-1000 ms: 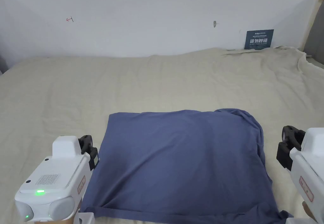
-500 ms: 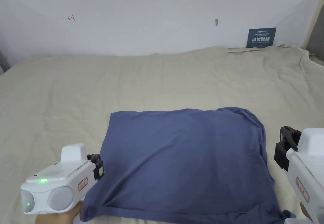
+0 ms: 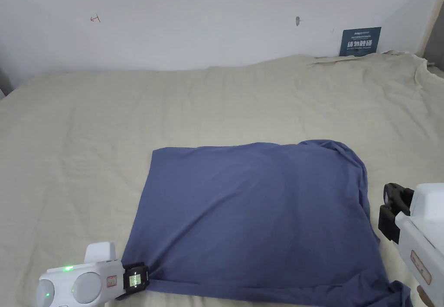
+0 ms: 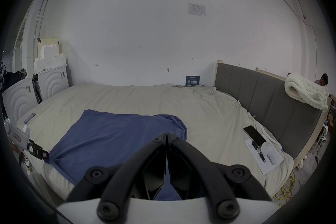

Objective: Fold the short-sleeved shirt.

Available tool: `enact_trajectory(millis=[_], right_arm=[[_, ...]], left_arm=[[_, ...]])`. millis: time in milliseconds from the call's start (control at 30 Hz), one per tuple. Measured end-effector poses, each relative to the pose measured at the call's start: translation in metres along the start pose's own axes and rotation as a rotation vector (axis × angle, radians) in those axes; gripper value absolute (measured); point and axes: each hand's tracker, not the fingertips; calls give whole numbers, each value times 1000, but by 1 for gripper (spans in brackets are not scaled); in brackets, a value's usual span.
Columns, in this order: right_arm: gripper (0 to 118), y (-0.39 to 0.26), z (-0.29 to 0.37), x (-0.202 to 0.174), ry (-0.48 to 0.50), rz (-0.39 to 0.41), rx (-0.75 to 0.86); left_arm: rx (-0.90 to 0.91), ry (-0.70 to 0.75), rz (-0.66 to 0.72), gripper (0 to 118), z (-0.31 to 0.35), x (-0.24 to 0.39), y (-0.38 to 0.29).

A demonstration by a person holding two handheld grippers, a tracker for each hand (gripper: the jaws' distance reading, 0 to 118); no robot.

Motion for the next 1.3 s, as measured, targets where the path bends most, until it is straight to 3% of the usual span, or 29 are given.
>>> enact_trajectory(millis=[200,233,267,367,500,667,767,800,833,867,1100,1300], right_arm=[[0,-3,0,0,6,2,-25],[0,-4,0,0,6,2,-29],[0,-5,1,1,7,-1,-34],[0,-7,1,4,6,-9,-50],[0,-15,3,15,-1,-27,-101],[6,-41,-16,41,45,-77,-313],[48,-63,-24,47,64,-87,-414],[76,-69,-25,47,66,-99,-428],[92,-76,-28,47,70,-102,-468],[100,-82,-29,48,62,-112,-492],[100,-125,-28,52,45,-141,-604],[99,-153,-40,58,56,-113,-660]], left_arm=[[-49,33,17,94,-17,-9,-4],[-51,33,13,89,-19,-10,-5],[-60,31,6,80,-13,-4,-5],[-101,-8,9,38,-22,-4,-6],[-68,-58,48,7,-8,3,-4],[-60,-62,36,5,-3,0,1],[-34,-81,50,5,4,-1,3],[-31,-86,53,5,4,-4,3],[-24,-90,56,5,6,-4,4],[-17,-90,54,5,8,-4,5],[3,-103,59,5,15,-6,5],[-2,-100,59,5,12,-7,3]])
